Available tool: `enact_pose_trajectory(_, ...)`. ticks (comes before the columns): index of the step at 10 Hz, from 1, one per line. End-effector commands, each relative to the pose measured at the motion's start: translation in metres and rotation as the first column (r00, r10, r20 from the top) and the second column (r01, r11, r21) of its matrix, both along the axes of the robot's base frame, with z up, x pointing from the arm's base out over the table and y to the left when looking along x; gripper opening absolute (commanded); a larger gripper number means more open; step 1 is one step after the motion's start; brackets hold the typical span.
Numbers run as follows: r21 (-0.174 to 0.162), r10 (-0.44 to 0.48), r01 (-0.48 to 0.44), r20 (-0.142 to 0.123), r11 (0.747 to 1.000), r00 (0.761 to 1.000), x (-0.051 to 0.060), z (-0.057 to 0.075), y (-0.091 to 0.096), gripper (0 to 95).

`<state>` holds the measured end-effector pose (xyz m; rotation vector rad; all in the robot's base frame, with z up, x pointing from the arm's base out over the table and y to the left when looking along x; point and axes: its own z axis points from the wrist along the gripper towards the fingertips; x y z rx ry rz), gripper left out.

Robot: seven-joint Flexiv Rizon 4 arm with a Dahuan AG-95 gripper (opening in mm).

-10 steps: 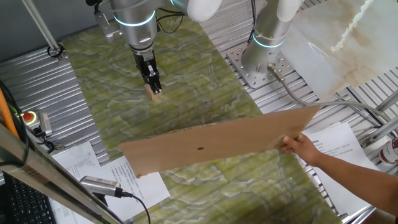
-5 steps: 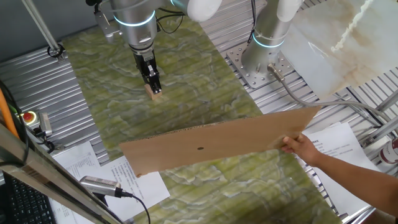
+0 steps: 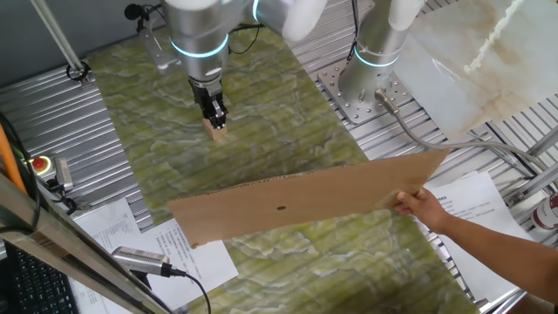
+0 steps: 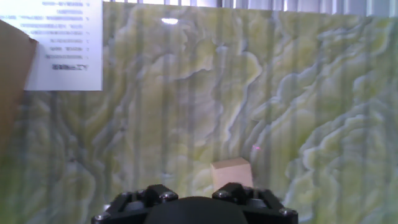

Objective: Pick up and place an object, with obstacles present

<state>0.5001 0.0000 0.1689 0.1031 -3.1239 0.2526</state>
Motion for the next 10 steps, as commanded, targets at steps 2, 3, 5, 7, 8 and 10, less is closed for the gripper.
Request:
enact_pose_trajectory(2, 0.003, 0.000, 0.000, 0.001, 1.000, 1.000, 0.0002, -0.0002, -0.0003, 0.0)
enact_pose_trajectory(3, 0.009, -0.001, 0.001, 0.001, 1.000, 1.000, 0.0003, -0.0007, -0.0005, 0.0)
enact_pose_trajectory(5, 0.009, 0.000, 0.000, 0.002, 1.000, 1.000, 0.0006, -0.0021, -0.0008, 0.0)
enact_pose_trajectory(7, 0.011, 0.002, -0.002, 0.001, 1.000, 1.000, 0.0007, -0.0027, -0.0009, 0.0)
enact_pose_trajectory(8, 0.016, 0.004, -0.004, 0.000, 1.000, 1.000, 0.0007, -0.0028, -0.0010, 0.0)
enact_pose_trajectory(10, 0.020, 0.011, -0.011, -0.006, 1.000, 1.000, 0.0008, -0.0032, -0.0011, 0.0)
